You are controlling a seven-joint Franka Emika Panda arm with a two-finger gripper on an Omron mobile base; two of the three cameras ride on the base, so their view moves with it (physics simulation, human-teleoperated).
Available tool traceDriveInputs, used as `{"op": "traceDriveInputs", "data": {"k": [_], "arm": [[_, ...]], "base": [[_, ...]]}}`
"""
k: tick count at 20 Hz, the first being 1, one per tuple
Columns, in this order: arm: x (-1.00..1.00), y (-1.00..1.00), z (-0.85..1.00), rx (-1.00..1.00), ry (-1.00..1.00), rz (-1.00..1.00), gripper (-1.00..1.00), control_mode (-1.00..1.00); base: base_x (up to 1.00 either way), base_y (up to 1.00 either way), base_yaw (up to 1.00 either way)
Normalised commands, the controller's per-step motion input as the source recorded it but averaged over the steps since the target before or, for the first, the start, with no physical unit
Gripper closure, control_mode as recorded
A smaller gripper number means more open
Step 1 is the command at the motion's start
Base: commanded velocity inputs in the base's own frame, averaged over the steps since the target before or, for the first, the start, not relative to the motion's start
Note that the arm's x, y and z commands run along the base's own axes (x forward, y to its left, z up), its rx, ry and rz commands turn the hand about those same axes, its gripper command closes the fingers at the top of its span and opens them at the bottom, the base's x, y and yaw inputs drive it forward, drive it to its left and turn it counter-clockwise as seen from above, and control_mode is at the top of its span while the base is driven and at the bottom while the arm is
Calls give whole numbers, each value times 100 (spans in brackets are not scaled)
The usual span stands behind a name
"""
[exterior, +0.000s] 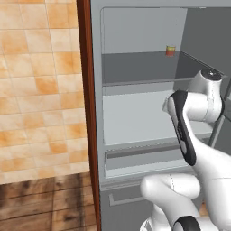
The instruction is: Take the fish from the fridge and place it on the digital scale on the counter by the fridge. Wait a few seconds for a reading, then move it to the plate on the dining counter.
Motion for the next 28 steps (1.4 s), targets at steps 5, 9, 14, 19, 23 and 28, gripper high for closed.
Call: {"op": "traceDriveInputs", "data": {"k": [5,9,14,19,23,28], "arm": [[-71,19,33,0,19,-11,100,-100],[-55,31,0,0,12,-13,100,-100],[-8,8,-1,0,10,-1,100,-100],[-4,1,-2,0,2,0,100,100],[0,0,0,0,0,0,100,100],[0,0,0,0,0,0,100,100]], "base": [[0,0,0],[0,0,0],[0,0,0],[-25,38,-1],[-35,100,0],[-33,100,-10]]}}
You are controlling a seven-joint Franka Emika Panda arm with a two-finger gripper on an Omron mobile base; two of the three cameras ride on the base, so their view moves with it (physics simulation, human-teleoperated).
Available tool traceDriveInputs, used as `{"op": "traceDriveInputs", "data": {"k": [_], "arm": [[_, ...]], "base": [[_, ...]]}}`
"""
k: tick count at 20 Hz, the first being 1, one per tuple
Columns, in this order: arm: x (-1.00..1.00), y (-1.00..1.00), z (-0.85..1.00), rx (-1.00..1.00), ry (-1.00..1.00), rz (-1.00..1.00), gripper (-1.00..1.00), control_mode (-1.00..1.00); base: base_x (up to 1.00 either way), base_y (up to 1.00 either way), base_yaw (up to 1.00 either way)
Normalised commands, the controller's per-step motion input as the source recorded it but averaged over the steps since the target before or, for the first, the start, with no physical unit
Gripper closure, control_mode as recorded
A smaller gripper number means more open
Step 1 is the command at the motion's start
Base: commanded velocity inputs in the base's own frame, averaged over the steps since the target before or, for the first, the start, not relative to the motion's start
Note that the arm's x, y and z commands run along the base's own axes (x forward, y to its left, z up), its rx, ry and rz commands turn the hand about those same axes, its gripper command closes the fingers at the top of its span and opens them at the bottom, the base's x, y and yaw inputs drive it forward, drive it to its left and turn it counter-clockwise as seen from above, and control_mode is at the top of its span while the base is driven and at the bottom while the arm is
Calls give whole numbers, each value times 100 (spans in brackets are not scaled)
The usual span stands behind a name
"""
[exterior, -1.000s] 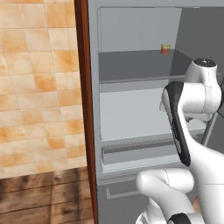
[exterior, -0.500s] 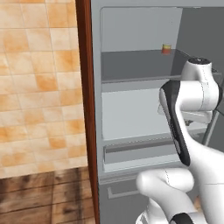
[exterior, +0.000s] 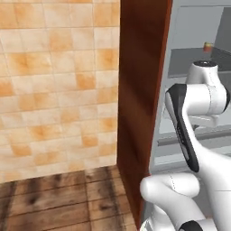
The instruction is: Take the fish from the fridge and place it on the digital scale on the counter by the fridge. Wait a few seconds for a reading, then move it to the plate on the dining counter.
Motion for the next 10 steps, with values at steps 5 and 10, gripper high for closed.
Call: {"op": "traceDriveInputs", "data": {"k": [5,10], "arm": [[0,0,0,0,0,0,100,100],[0,0,0,0,0,0,100,100]], "base": [[-66,79,-46],[-41,21,-83]]}}
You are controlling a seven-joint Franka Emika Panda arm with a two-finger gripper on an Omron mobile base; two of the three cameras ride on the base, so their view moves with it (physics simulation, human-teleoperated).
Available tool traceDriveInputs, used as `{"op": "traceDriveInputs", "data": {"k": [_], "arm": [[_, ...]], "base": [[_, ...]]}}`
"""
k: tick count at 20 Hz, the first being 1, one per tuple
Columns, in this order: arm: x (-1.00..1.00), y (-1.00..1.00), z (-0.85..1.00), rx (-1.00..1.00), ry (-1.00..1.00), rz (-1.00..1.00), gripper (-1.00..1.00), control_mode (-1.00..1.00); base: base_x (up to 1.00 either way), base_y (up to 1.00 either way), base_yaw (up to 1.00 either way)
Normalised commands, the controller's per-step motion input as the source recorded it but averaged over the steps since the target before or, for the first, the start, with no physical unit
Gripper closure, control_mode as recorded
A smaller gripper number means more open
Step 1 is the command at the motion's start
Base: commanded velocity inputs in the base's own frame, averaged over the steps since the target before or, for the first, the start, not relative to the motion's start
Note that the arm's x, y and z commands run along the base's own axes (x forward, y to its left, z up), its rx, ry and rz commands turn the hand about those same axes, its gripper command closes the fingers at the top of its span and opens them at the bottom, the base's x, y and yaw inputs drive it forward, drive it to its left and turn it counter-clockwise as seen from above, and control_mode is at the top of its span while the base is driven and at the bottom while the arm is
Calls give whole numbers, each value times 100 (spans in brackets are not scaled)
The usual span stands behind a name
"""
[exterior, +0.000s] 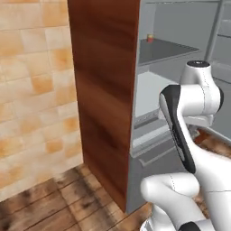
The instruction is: Take the fish from the fridge and place it on the digital scale on the counter by the fridge. Wait a few seconds for a reading, then move it to the plate on the dining counter.
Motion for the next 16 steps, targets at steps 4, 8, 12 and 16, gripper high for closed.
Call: {"op": "traceDriveInputs", "data": {"k": [4,8,12,16], "arm": [[0,0,0,0,0,0,100,100],[0,0,0,0,0,0,100,100],[0,0,0,0,0,0,100,100],[0,0,0,0,0,0,100,100]], "base": [[-11,0,-96],[-11,0,-96],[-17,0,-95],[-15,0,-89]]}}
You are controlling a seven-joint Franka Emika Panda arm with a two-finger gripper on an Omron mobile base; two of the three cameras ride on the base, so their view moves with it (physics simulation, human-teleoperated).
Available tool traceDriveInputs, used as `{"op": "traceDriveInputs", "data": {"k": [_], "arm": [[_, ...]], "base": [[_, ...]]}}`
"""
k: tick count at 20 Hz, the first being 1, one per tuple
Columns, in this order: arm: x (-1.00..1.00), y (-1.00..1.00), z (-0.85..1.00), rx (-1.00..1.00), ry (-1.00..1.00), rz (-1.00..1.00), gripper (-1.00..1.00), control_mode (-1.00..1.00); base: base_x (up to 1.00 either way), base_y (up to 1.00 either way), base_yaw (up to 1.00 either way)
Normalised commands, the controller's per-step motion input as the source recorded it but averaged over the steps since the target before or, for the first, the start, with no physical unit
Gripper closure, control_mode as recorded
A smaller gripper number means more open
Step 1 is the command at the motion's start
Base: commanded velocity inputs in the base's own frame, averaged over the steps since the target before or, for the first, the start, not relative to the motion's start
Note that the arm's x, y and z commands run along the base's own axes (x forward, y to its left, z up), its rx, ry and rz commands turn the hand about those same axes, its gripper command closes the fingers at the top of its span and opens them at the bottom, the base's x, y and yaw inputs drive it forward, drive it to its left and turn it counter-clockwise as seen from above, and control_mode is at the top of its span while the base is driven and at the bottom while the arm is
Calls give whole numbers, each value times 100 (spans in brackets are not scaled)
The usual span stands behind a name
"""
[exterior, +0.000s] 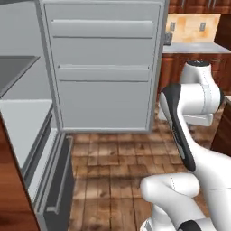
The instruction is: Take the fish from the fridge and place it on the digital scale on the counter by the fridge. Wait a few seconds for a reading, then move it to the plate on the dining counter.
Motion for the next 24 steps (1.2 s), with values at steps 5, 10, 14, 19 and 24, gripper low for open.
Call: {"op": "traceDriveInputs", "data": {"k": [5,10,14,19,24], "arm": [[0,0,0,0,0,0,100,100],[0,0,0,0,0,0,100,100],[0,0,0,0,0,0,100,100],[0,0,0,0,0,0,100,100],[0,0,0,0,0,0,100,100]], "base": [[2,-10,-67],[55,-47,-21],[65,-69,7],[65,-75,24],[95,-40,30]]}}
